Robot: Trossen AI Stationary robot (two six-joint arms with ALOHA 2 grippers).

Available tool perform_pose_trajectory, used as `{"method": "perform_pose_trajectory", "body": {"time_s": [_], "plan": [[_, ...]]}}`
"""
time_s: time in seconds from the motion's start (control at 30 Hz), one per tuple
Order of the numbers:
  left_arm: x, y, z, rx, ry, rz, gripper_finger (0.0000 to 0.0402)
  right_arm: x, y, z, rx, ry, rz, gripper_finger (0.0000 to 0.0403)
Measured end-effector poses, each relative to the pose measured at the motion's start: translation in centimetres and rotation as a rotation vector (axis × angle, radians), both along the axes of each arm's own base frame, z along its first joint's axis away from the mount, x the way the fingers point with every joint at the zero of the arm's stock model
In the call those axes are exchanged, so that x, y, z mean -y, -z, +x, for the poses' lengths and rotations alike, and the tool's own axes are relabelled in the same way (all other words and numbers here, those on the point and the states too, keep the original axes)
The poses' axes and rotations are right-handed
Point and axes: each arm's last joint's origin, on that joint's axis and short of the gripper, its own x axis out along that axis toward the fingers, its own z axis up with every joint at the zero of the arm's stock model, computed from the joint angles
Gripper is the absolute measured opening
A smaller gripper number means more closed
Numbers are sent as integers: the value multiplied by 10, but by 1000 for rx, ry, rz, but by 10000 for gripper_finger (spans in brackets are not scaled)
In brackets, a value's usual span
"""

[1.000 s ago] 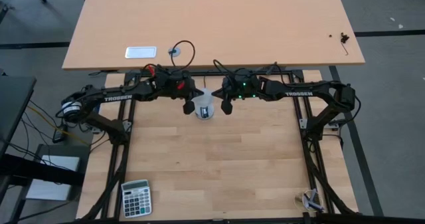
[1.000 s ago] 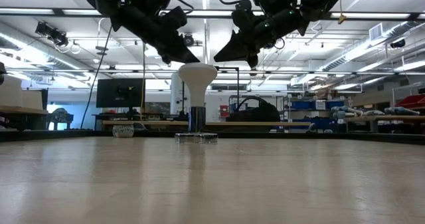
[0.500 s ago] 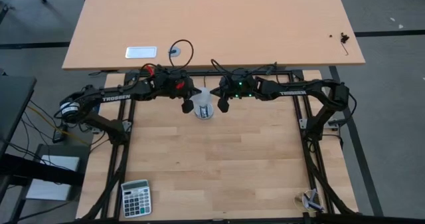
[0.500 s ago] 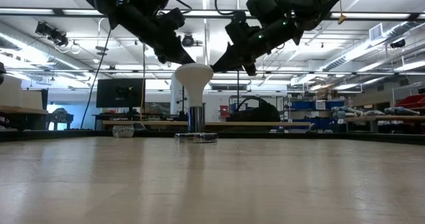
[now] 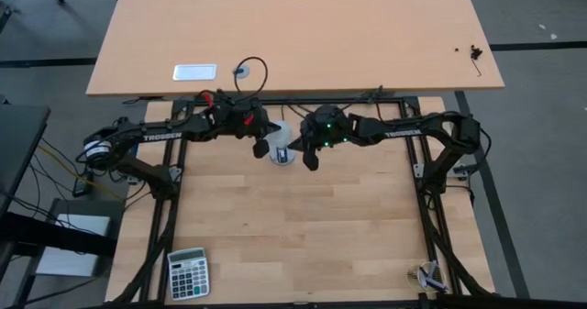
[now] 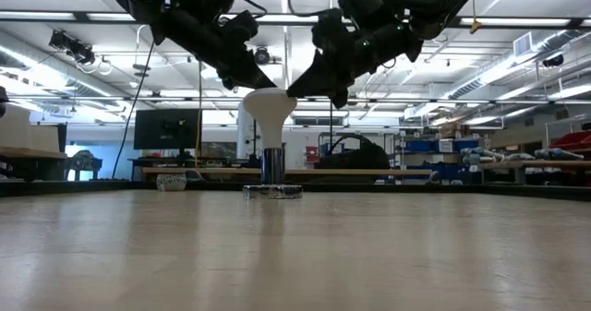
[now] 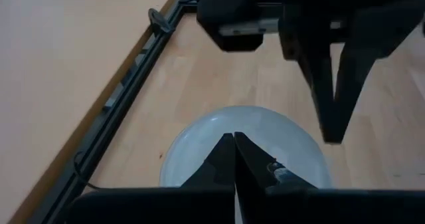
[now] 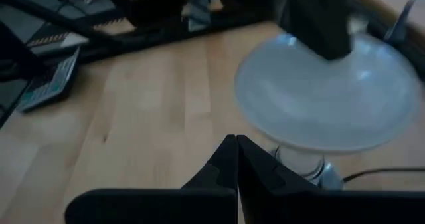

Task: Screw lightbulb
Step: Insert the lightbulb into the lamp

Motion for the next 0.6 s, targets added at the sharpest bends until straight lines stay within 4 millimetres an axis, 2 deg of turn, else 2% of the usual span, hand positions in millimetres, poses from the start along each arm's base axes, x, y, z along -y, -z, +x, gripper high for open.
{"method": "perform_pose_trajectory", "body": {"time_s": [0.23, 0.4, 0.6], "plan": [[0, 0, 0, 2, 6, -4, 0, 12, -18, -9, 33, 165, -111, 9], [0, 0, 0, 3, 9, -6, 0, 24, -10, -10, 11, 206, -97, 9], [0, 0, 0, 0, 12, -10, 0, 18, -6, -6, 7, 166, -73, 9]]}}
